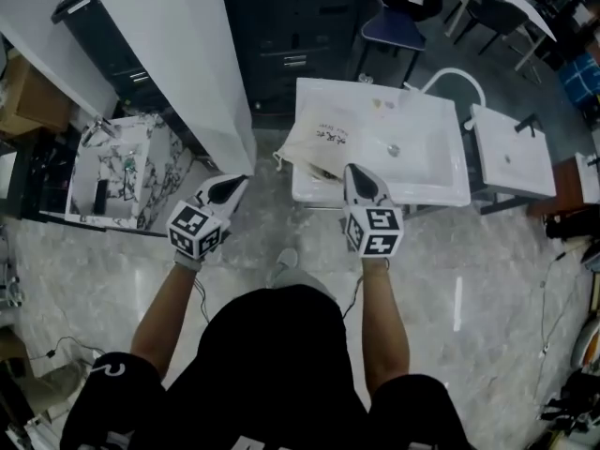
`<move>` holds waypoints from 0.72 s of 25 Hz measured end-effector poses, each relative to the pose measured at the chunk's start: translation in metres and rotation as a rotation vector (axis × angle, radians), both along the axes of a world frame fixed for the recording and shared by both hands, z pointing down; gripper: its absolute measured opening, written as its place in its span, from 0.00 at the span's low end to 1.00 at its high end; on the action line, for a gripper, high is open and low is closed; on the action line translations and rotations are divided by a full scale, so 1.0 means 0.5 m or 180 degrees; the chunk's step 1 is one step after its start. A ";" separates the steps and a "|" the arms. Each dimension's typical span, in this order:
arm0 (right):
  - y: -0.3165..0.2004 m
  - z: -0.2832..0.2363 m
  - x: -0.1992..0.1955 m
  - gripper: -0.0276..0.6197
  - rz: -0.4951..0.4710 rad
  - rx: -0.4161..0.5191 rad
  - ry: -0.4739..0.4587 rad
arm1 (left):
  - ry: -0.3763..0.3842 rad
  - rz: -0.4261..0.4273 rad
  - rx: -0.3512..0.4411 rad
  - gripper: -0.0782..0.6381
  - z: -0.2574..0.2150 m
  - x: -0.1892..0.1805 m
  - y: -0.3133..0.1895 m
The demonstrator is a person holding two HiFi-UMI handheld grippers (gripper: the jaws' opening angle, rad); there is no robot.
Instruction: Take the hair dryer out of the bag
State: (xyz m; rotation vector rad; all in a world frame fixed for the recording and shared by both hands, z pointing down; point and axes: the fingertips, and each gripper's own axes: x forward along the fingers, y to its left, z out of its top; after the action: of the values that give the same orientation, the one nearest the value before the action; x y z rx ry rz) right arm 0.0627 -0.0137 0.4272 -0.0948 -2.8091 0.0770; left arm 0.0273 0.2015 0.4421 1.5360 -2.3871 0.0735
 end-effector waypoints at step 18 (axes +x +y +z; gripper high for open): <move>-0.178 0.076 -0.015 0.03 0.0935 -0.0131 0.0163 | -0.0176 0.1320 -0.0381 0.11 0.094 -0.148 -0.269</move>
State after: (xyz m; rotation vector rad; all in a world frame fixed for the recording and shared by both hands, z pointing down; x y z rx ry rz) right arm 0.0552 -0.1027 0.4651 0.3063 -2.7494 0.2027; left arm -0.0467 0.0670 0.4891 1.9628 -2.0222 0.3447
